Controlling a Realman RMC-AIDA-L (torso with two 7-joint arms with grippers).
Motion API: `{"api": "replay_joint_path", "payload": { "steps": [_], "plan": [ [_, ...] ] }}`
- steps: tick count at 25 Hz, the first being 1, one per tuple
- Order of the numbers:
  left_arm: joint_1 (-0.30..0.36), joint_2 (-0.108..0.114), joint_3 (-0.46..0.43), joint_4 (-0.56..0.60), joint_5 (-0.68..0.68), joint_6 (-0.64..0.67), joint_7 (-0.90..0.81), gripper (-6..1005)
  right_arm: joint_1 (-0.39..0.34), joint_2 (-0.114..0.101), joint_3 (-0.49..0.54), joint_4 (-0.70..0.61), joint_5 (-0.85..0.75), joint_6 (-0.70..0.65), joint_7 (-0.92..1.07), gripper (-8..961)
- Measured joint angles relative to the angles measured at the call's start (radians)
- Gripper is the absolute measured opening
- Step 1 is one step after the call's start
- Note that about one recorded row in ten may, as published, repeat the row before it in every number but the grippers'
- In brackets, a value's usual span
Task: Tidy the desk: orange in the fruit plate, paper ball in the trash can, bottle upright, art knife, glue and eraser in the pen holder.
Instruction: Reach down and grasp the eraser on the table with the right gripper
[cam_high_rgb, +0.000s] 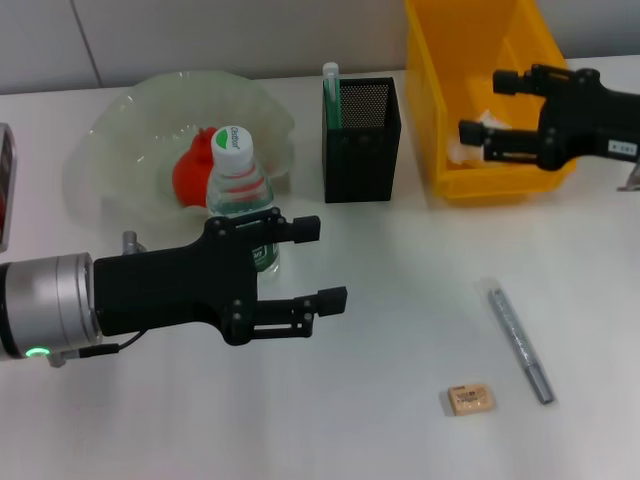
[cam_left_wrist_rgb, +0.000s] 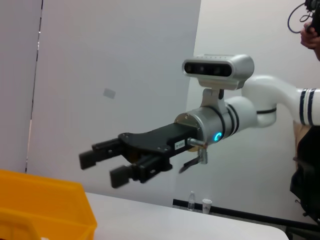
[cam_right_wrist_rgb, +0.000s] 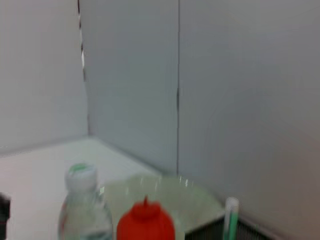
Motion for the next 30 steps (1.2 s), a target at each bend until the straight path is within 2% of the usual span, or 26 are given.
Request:
{"api": "replay_joint_path", "payload": {
  "steps": [1, 6, 9, 10, 17, 22, 24, 25, 30],
  "plan": [
    [0.0, 0.0, 0.0, 0.0, 0.0, 0.0, 0.0, 812, 0.0, 0.0, 0.0, 0.0, 0.0, 0.0, 0.0, 792],
    [0.003, 0.001, 0.0, 0.0, 0.001, 0.002, 0.001, 812, -0.031, 0.001, -0.052, -0.184, -0.145, -0.031, 0.218, 793],
    [0.003, 0.001, 0.0, 0.0, 0.001, 0.005, 0.001, 812, -0.029, 0.001, -0.055, -0.277, -0.22, -0.095, 0.332, 793],
    [0.005, 0.001, 0.0, 0.0, 0.002, 0.005, 0.001, 812, -0.028, 0.001, -0.056, -0.347, -0.255, -0.142, 0.401, 793],
    [0.008, 0.003, -0.001, 0.0, 0.002, 0.007, 0.001, 813, -0.025, 0.002, -0.059, -0.499, -0.32, -0.229, 0.564, 794],
    [0.014, 0.003, 0.0, 0.001, 0.002, 0.009, 0.001, 812, 0.021, -0.003, -0.116, -0.63, -0.508, -0.357, 0.726, 794],
    [0.014, 0.003, 0.0, 0.001, 0.002, 0.009, 0.001, 812, 0.032, -0.003, -0.13, -0.645, -0.535, -0.381, 0.747, 793],
    [0.015, 0.003, 0.0, 0.002, 0.002, 0.009, 0.007, 812, 0.062, -0.004, -0.155, -0.66, -0.587, -0.43, 0.78, 793],
    [0.015, 0.003, 0.0, 0.002, 0.002, 0.009, 0.012, 812, 0.134, -0.005, -0.21, -0.661, -0.669, -0.506, 0.832, 792]
  ]
}}
